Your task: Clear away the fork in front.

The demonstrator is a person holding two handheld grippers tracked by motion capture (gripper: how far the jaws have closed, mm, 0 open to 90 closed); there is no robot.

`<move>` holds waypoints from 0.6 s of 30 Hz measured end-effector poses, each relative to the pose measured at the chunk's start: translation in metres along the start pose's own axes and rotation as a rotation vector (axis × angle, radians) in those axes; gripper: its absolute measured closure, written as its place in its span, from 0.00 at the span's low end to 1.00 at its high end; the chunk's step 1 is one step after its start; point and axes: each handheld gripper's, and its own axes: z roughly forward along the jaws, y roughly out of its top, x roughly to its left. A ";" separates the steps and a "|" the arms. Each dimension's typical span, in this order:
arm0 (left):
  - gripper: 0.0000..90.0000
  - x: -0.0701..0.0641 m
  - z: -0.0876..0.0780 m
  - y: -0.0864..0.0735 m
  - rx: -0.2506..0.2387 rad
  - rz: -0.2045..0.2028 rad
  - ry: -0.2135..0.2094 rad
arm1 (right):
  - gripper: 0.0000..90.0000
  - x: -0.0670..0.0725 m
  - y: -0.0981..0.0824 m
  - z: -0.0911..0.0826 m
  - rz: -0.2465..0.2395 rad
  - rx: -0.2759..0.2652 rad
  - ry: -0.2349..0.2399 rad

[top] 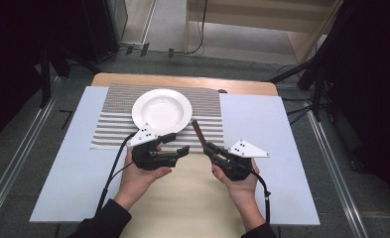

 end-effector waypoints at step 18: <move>0.49 -0.009 0.018 -0.001 0.010 -0.072 -0.054 | 0.85 0.021 -0.009 -0.001 -0.028 -0.001 0.033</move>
